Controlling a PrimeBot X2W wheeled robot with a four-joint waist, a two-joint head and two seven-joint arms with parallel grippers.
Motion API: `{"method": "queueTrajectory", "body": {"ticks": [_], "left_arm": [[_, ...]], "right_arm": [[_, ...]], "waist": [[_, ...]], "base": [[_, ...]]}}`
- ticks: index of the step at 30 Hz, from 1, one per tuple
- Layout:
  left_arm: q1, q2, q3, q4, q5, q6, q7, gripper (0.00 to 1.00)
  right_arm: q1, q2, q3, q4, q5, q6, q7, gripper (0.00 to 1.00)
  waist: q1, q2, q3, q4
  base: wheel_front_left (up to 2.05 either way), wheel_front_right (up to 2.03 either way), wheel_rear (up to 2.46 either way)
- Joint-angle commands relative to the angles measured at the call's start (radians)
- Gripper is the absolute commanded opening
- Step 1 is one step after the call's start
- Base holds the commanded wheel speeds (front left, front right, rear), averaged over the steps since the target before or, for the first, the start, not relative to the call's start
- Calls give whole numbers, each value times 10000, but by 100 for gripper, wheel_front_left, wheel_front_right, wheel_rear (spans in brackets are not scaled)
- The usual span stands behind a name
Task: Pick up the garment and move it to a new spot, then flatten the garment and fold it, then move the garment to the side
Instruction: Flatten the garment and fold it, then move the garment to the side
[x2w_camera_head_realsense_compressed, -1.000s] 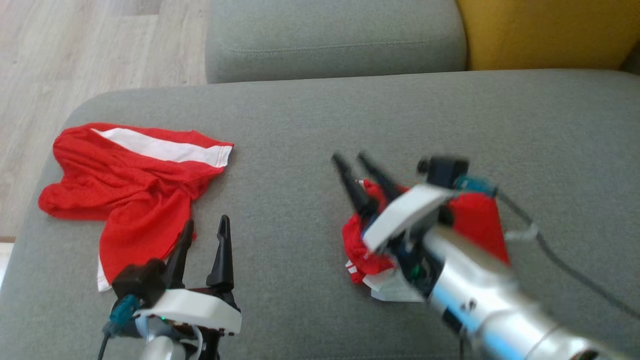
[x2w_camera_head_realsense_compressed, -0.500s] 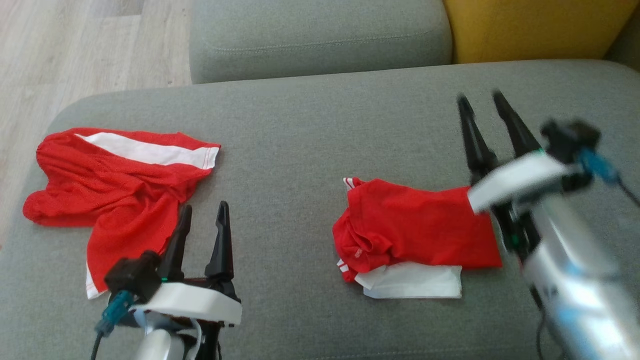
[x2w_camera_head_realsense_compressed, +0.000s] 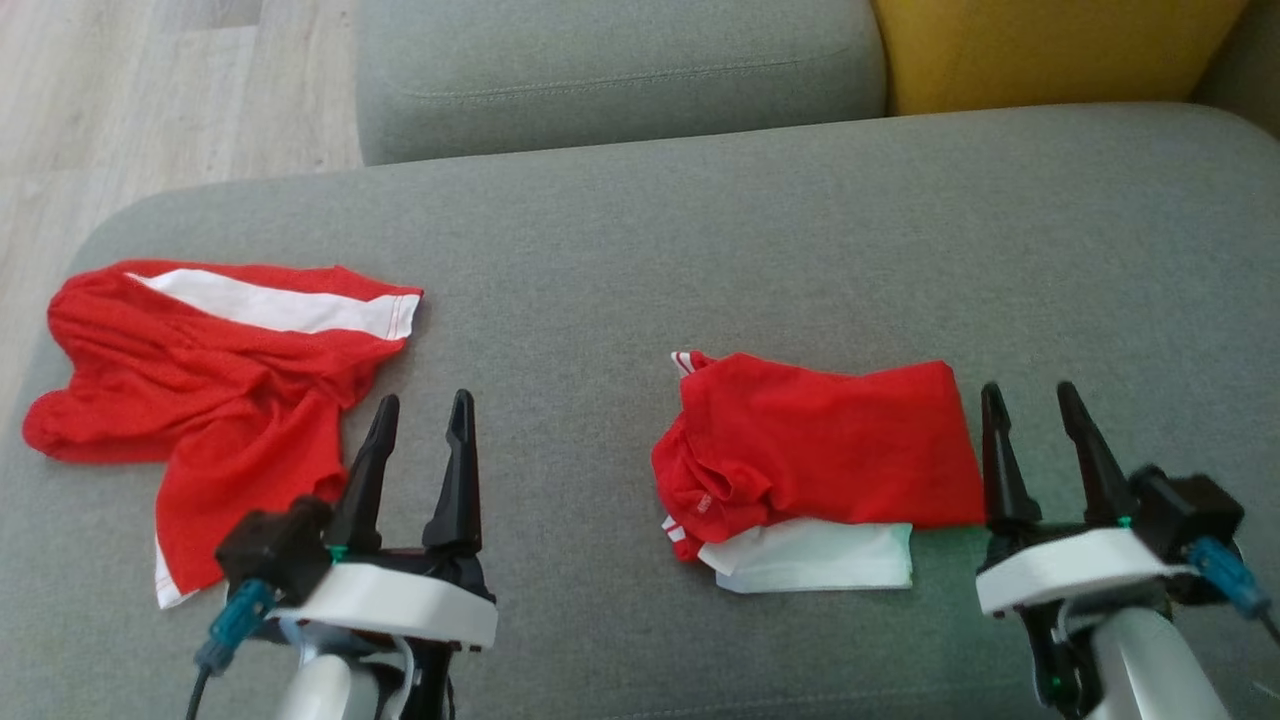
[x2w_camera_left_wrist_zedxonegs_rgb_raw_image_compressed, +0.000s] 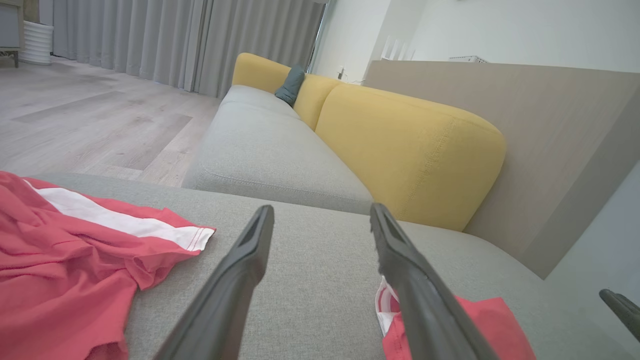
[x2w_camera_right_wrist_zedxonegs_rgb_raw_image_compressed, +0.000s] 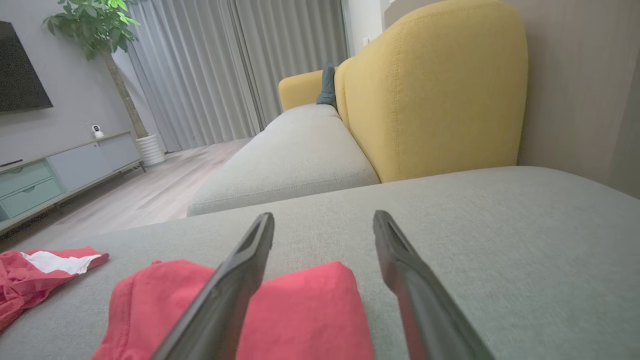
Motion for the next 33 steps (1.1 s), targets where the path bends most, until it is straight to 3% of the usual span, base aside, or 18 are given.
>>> {"method": "queueTrajectory", "body": {"ticks": [1, 21, 33], "left_arm": [[-317, 8, 331, -400, 143, -20, -90, 100], [-276, 8, 243, -409, 220, -84, -90, 100], [-525, 8, 6, -231, 336, -221, -90, 100]], "right_arm": [[-264, 53, 163, -457, -107, -9, -108, 100], [-38, 189, -80, -890, -103, -9, 226, 100], [-509, 190, -197, 943, 729, -9, 1466, 100]], "waist": [[0, 0, 3, -27], [0, 0, 71, -54], [0, 0, 800, 169]], "base": [[0, 0, 0], [0, 0, 0], [0, 0, 0]]}}
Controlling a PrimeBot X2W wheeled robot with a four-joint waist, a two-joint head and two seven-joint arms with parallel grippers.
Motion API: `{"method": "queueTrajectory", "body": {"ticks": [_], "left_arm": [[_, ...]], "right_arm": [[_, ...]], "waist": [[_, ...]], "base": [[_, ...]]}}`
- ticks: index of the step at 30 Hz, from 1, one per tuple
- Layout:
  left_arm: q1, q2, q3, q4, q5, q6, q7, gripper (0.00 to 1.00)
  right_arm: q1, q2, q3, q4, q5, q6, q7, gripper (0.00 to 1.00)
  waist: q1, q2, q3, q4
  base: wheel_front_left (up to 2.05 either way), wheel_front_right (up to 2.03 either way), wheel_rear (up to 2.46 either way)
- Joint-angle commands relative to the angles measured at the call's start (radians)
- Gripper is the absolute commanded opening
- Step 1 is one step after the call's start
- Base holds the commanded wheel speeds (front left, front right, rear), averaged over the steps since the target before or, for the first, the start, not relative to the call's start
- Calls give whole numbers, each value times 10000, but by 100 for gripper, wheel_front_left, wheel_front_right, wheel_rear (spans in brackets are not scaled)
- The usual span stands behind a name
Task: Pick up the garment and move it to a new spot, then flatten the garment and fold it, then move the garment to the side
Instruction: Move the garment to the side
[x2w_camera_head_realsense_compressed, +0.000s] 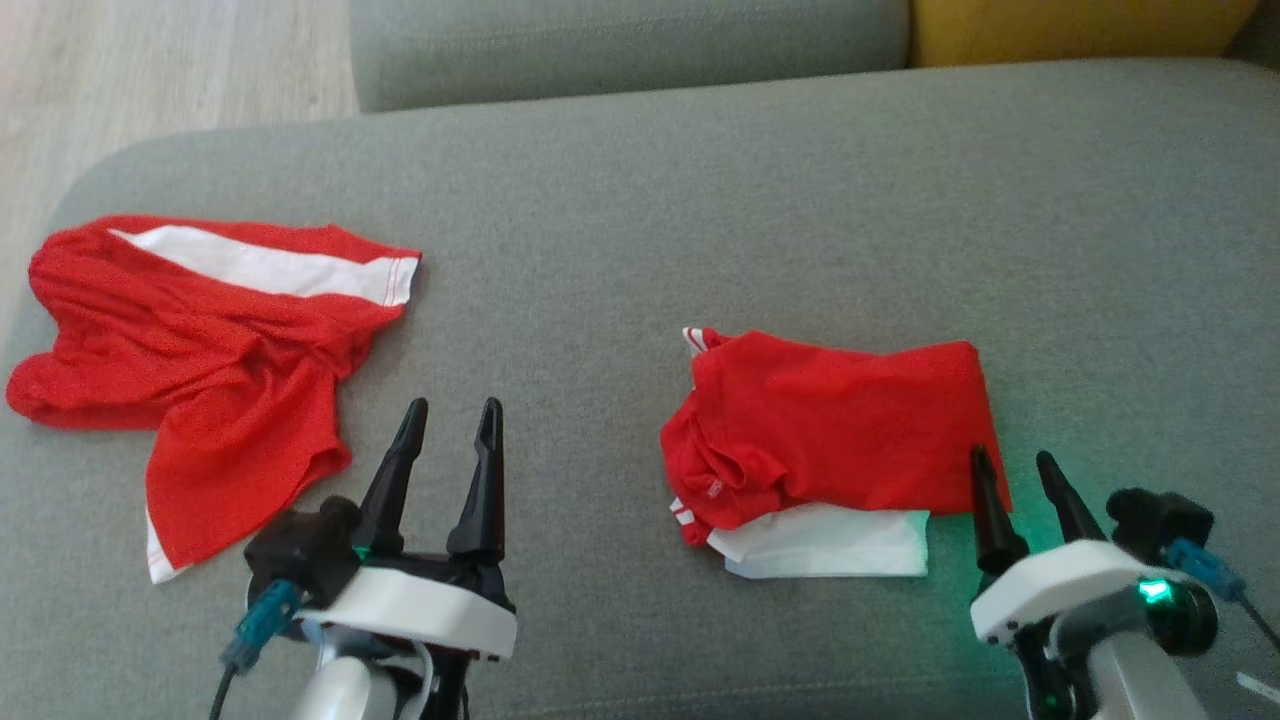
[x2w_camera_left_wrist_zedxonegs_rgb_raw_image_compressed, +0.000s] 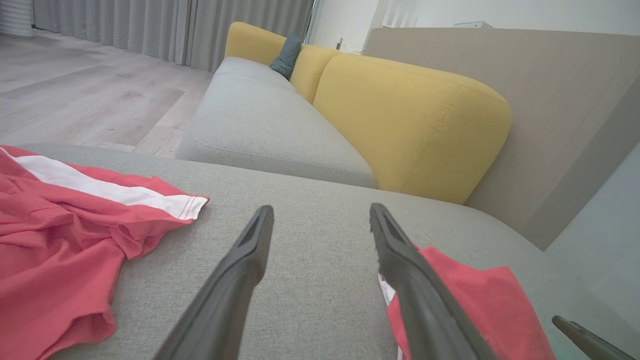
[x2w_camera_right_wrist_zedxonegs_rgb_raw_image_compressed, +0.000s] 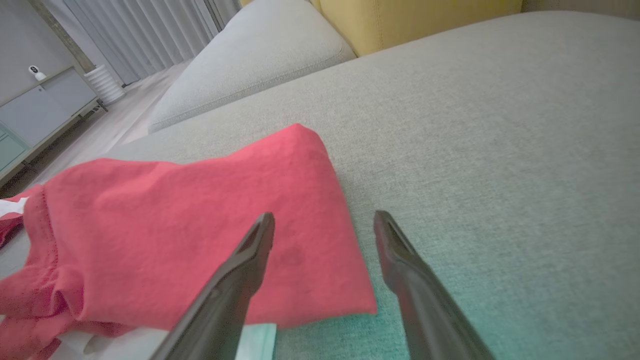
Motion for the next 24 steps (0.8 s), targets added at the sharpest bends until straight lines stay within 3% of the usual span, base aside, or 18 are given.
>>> {"method": "queueTrajectory", "body": {"ticks": [1, 9, 16, 17, 18, 24], "left_arm": [[-556, 5, 300, -278, 90, -56, -90, 100], [-957, 5, 288, -223, 180, -152, -90, 100], [-1140, 5, 342, -161, 264, -197, -90, 100], [-1160, 5, 356, -150, 283, -207, -90, 100], [-1180, 5, 367, -138, 301, -218, -90, 100], [-1249, 5, 446, -100, 366, -243, -90, 100]], "right_arm": [[-679, -34, 223, -119, 65, -9, 9, 100], [-1718, -34, 99, 1358, 117, -9, -14, 100], [-2335, -34, 623, 2146, -171, -9, -351, 100], [-2394, -34, 722, 2237, -185, -9, -398, 45], [-2448, -34, 817, 2319, -179, -9, -453, 0], [-2859, -34, 862, 2605, -961, -9, -753, 0]], "waist": [[0, 0, 220, 84], [0, 0, 953, 223], [0, 0, 1310, 90], [0, 0, 1335, 59], [0, 0, 1352, 28], [0, 0, 1326, -265]], "base": [[0, 0, 0], [0, 0, 0], [0, 0, 0], [0, 0, 0], [0, 0, 0], [0, 0, 0]]}}
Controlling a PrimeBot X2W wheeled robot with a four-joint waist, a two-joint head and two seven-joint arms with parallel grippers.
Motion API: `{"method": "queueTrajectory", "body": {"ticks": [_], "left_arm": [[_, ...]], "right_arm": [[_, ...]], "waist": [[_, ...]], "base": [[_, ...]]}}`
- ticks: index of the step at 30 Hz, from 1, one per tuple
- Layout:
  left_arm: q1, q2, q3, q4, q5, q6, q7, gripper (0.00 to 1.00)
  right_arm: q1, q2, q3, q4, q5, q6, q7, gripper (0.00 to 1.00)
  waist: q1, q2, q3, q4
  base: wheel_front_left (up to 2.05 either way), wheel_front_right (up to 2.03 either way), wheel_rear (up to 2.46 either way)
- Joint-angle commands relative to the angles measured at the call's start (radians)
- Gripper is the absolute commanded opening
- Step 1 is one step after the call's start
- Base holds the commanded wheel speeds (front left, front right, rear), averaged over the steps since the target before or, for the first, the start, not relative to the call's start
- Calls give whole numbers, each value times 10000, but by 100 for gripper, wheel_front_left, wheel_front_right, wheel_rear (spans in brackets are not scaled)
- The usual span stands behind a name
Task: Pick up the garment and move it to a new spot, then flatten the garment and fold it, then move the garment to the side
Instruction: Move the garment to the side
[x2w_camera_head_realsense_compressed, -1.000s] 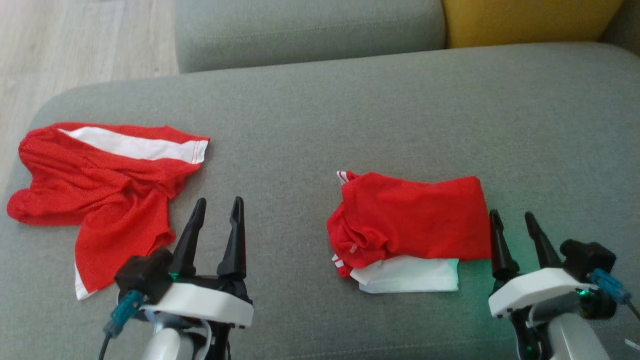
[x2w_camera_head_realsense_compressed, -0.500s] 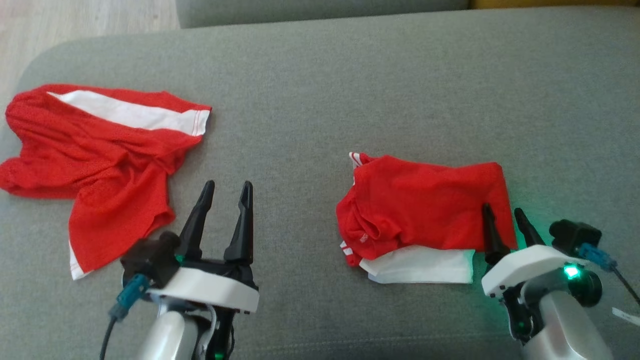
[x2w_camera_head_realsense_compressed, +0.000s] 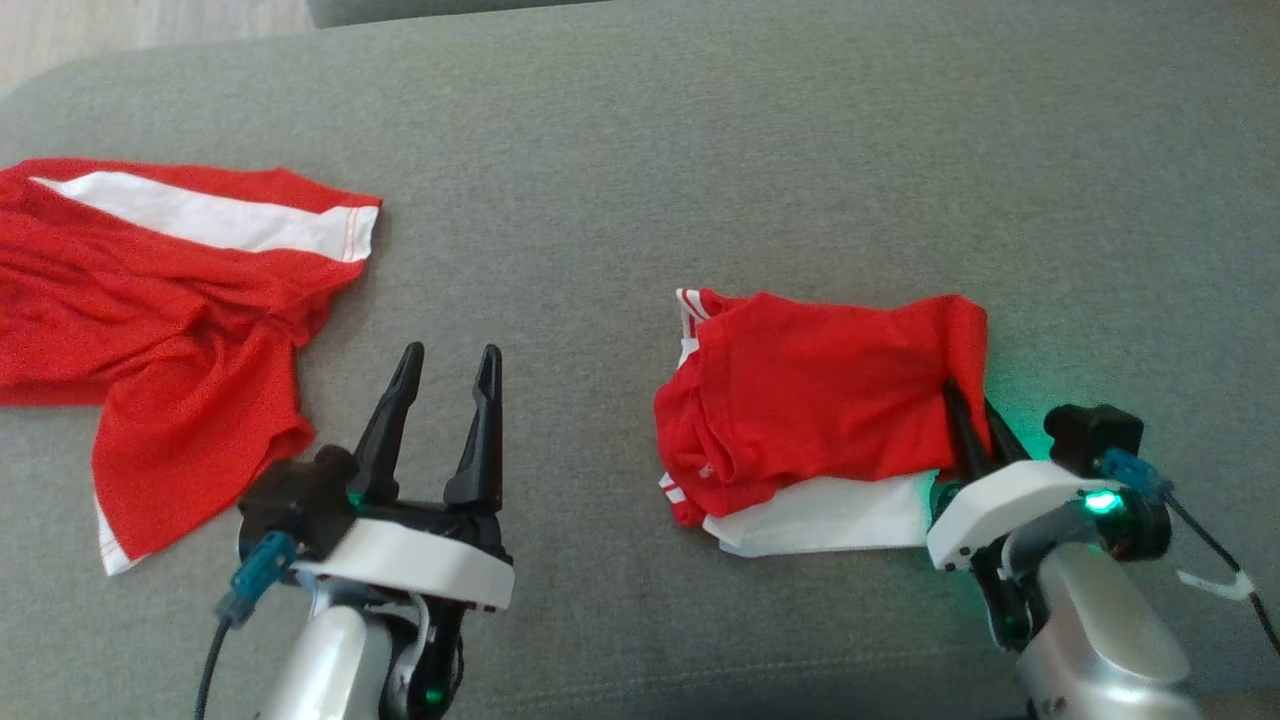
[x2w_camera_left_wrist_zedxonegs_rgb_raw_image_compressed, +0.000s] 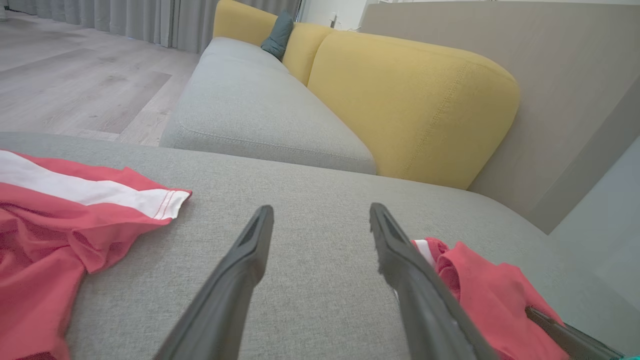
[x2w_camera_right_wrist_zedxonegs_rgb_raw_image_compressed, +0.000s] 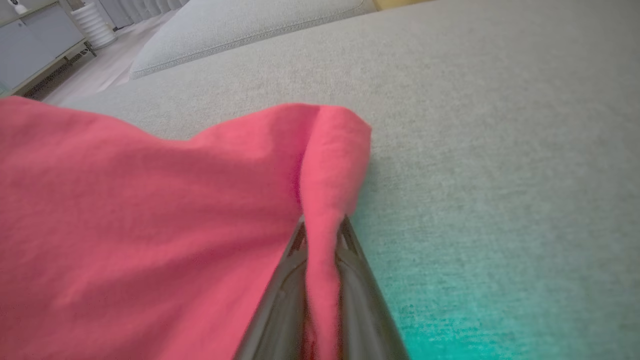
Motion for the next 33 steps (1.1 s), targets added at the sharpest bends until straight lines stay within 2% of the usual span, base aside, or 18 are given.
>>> {"method": "queueTrajectory", "body": {"ticks": [1, 3, 6, 10, 15, 17, 23, 33], "left_arm": [[-387, 10, 385, -320, 94, -68, -90, 100], [-391, 10, 388, -327, 89, -70, -90, 100], [-414, 10, 376, -355, 71, -75, -90, 100], [-526, 10, 357, -389, 60, -83, -90, 100], [-715, 10, 274, -474, -3, -90, -90, 100], [-740, 10, 258, -476, -19, -97, -90, 100], [-833, 10, 268, -451, -14, -130, -90, 100], [-957, 10, 332, -380, 36, -187, -90, 100]], "right_arm": [[-498, -26, 37, -230, -421, -9, -126, 0], [-609, -81, -91, -278, -681, -9, -115, 0], [-944, -555, -300, -525, -1380, -9, 50, 0], [-1379, -1604, -391, -891, -1939, -9, 414, 0], [-1871, -3302, -557, -1282, -2327, -9, 888, 0], [-1986, -3624, -776, -1417, -2349, -9, 1005, 0], [-2141, -4047, -1402, -1858, -2439, -9, 1178, 0], [-2030, -4122, -1804, -1901, -2551, -9, 1176, 0]], "waist": [[0, 0, -37, -124], [0, 0, -52, -187], [0, 0, -59, -345], [0, 0, 57, -473], [0, 0, 418, -506], [0, 0, 522, -502], [0, 0, 765, -487], [0, 0, 920, -407]], "base": [[0, 0, 0], [0, 0, 0], [0, 0, 0], [0, 0, 0], [0, 0, 0], [0, 0, 0], [0, 0, 0], [0, 0, 0]]}}
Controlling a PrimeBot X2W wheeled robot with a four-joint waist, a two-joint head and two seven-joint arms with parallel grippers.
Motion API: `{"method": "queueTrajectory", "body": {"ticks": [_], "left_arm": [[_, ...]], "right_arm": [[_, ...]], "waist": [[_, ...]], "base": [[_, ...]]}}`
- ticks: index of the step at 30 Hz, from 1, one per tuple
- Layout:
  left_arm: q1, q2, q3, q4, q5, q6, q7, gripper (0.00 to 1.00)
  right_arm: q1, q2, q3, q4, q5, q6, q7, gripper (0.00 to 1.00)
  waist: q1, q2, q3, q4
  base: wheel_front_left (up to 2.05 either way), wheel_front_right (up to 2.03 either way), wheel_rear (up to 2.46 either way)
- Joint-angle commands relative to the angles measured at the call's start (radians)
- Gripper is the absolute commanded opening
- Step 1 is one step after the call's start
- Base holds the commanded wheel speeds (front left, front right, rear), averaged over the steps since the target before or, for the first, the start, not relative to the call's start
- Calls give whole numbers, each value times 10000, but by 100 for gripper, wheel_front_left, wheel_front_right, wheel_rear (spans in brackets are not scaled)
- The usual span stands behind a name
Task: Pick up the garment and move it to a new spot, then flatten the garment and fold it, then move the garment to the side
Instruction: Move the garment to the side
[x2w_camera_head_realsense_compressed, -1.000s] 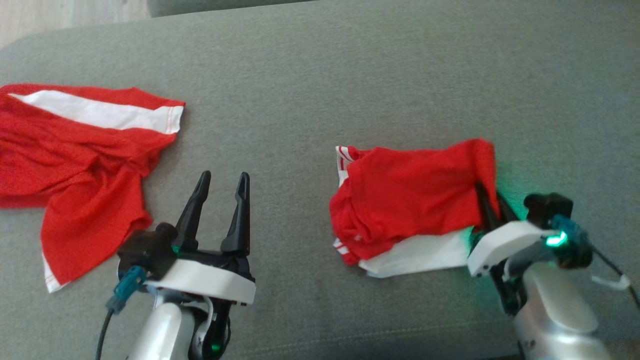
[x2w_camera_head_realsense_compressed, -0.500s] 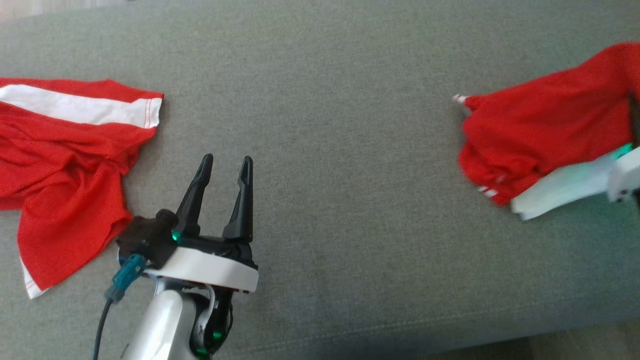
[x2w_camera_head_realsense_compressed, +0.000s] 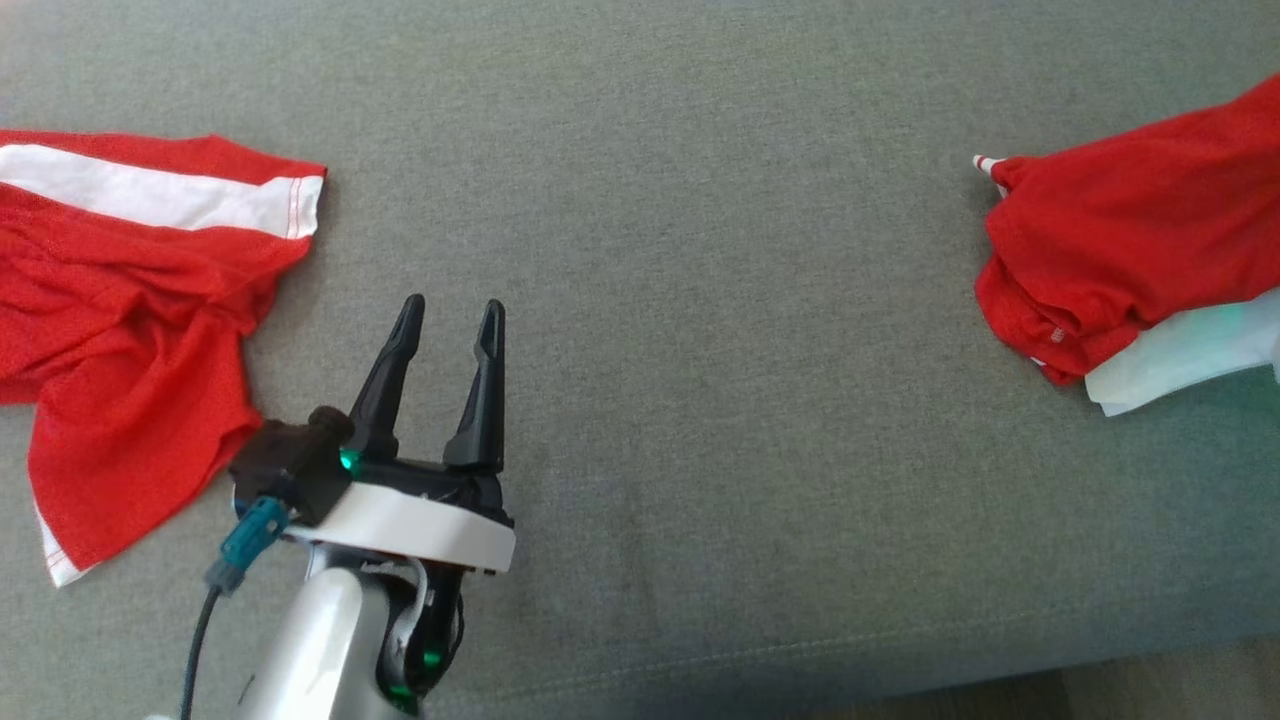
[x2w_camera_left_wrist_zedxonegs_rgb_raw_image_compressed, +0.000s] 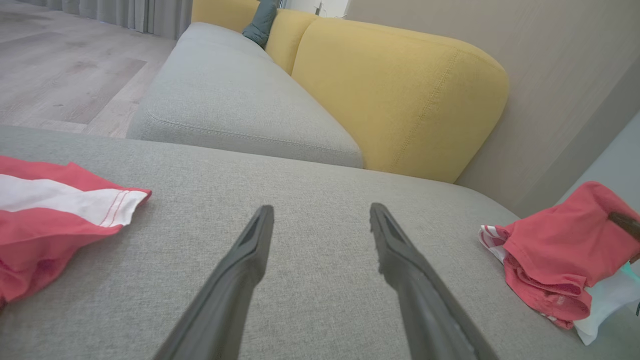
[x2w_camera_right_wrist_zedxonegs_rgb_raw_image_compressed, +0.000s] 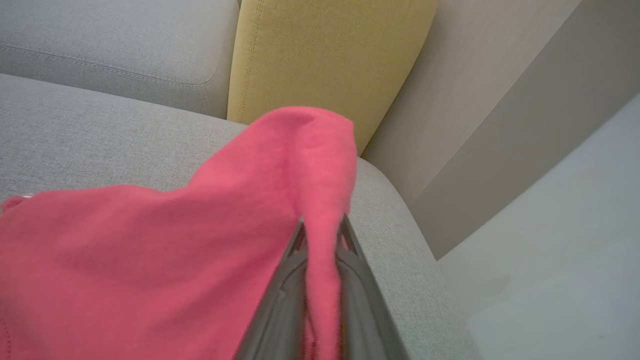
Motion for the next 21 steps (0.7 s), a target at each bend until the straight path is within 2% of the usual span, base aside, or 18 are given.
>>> {"method": "queueTrajectory", "body": {"ticks": [1, 4, 5, 6, 7, 15, 21], "left_arm": [[-328, 16, 383, -250, 69, -34, -78, 100], [-300, 16, 383, -201, 82, -45, -78, 100], [-302, 16, 370, -183, 77, -43, -78, 100], [-307, 16, 358, -164, 67, -40, -78, 100], [-313, 16, 343, -147, 54, -39, -78, 100], [-197, 16, 311, -47, -54, -22, -78, 100], [67, 16, 315, -89, -197, 70, -78, 100]], "right_arm": [[-204, -326, 87, -387, -2, -9, -59, 0], [-191, -220, 13, -412, 98, -9, -20, 0], [-174, -170, 5, -429, 140, -9, -19, 31], [-151, -109, 6, -446, 210, -9, -14, 81], [-136, -61, -33, -466, 271, -9, -5, 100], [-19, 300, 73, -1032, 481, -9, 166, 100], [204, 1005, 502, -1877, 690, -9, 222, 100]], "waist": [[0, 0, 4, -17], [0, 0, -25, -48], [0, 0, -44, -53], [0, 0, -73, -60], [0, 0, -107, -62], [0, 0, -643, -15], [0, 0, -1289, 126]], "base": [[0, 0, 0], [0, 0, 0], [0, 0, 0], [0, 0, 0], [0, 0, 0], [0, 0, 0], [0, 0, 0]]}}
